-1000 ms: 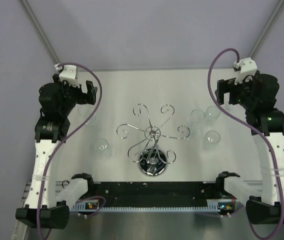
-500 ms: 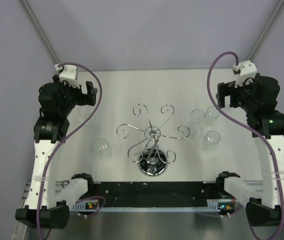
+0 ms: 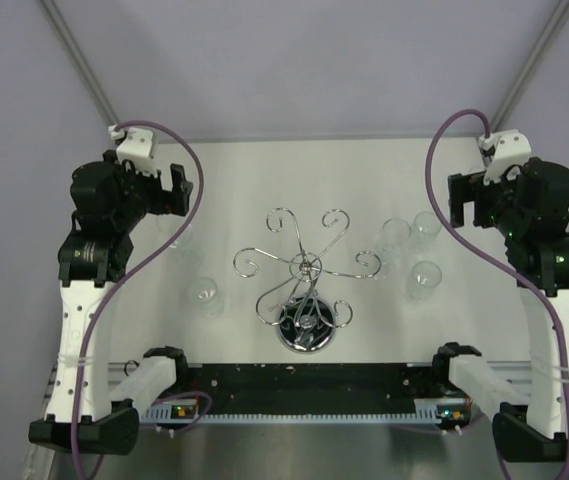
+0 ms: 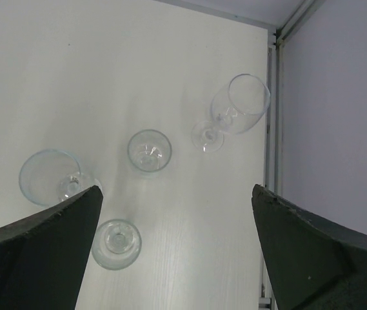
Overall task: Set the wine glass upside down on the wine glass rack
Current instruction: Pick up the wine rack from the center of the board.
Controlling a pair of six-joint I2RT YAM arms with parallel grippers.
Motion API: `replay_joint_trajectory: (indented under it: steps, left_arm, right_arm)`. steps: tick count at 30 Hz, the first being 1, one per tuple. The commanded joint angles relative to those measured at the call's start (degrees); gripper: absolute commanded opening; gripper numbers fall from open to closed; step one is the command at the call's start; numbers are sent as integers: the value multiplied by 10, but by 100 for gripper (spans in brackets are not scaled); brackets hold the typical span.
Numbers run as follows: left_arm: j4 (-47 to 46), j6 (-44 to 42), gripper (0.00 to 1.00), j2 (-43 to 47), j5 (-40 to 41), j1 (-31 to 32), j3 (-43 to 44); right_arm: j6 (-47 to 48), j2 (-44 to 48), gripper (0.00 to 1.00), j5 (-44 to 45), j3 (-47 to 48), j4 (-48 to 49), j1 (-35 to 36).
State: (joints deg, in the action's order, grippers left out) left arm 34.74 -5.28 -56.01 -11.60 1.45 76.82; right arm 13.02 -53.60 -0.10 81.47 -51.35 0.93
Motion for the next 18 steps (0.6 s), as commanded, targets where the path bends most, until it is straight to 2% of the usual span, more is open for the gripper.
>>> replay_joint_trajectory:
  steps: [1,10,18]
  left_arm:
    - [19,-21,98,6,-8,0,23]
    - [61,-44,98,8,-12,0,47]
    - [125,-82,98,17,-172,1,74]
  right_arm:
    - [7,12,99,29,2,-24,-7]
    - [15,-6,95,-37,-7,-54,-7]
    - [38,8,93,-186,-5,-68,-7]
